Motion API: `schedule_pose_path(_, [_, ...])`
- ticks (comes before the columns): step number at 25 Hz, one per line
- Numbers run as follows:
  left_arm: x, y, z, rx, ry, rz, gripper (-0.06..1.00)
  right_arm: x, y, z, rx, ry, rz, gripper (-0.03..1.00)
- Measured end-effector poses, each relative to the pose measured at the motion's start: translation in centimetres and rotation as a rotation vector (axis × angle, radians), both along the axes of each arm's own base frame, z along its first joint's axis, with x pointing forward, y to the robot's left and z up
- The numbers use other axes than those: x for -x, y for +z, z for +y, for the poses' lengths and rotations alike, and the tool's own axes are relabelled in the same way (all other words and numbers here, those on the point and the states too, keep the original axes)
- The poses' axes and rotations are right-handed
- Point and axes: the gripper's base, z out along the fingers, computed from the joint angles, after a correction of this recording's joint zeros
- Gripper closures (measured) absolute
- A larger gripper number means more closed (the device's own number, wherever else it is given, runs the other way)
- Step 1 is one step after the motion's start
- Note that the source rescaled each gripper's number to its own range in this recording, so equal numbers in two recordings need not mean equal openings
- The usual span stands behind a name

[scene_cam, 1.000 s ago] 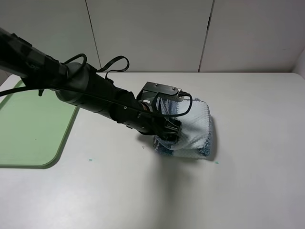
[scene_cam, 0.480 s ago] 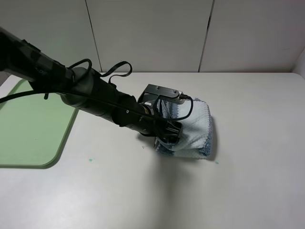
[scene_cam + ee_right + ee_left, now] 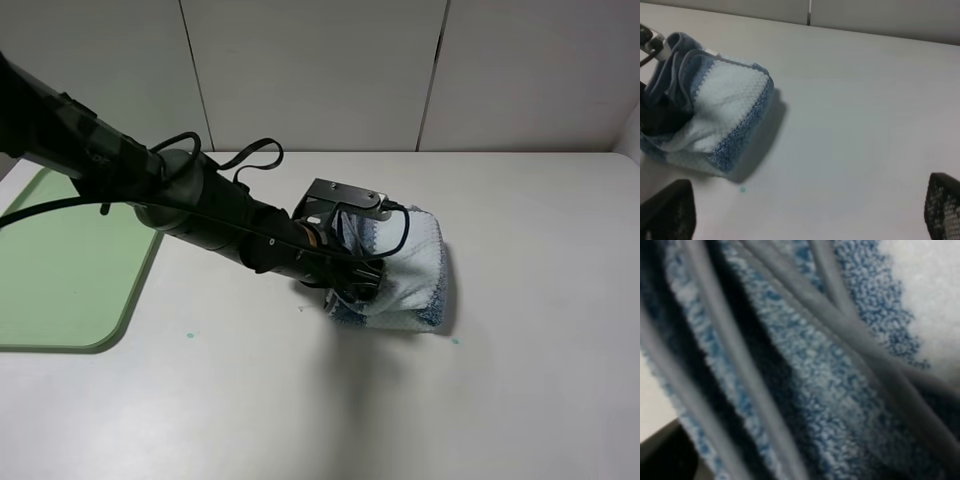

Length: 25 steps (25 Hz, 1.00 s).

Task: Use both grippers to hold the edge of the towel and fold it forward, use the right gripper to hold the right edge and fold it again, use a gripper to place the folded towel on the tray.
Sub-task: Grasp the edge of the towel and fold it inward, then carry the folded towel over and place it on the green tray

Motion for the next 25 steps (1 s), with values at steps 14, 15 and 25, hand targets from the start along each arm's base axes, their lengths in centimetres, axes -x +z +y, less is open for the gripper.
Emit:
schedule_pose_path(14, [0.4,-0.9,-0.5,0.002,-0.012,-0.008,0.76,0.0,0.0,0.0,-0.001,0.0,0.0,-0.03])
schedule_pose_path(15, [0.4,-1.0,-0.6,0.002,-0.014,-0.01,0.76,0.0,0.0,0.0,-0.001,0.0,0.0,-0.03])
schedule_pose_path(25, [0.5,-1.0,-0.7,0.0,-0.016,-0.004,0.76,0.0,0.0,0.1,-0.006,0.004,0.0,-0.03])
